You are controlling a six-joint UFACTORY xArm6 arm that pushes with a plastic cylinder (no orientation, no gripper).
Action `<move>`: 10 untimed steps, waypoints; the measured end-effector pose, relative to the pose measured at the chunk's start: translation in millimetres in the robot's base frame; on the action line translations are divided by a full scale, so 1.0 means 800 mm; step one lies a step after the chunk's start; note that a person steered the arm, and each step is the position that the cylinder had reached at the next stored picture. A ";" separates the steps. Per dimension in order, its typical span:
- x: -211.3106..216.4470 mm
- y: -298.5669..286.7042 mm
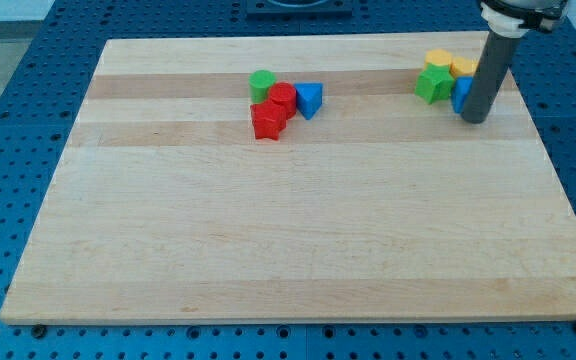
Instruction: Slide the red star to the left of the green star
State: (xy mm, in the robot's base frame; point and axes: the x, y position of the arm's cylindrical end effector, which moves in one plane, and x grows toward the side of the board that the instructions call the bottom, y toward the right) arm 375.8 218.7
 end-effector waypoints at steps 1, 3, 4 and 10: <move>0.040 -0.064; 0.043 -0.205; 0.043 -0.255; 0.005 -0.350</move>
State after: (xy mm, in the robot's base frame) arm 380.0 -61.5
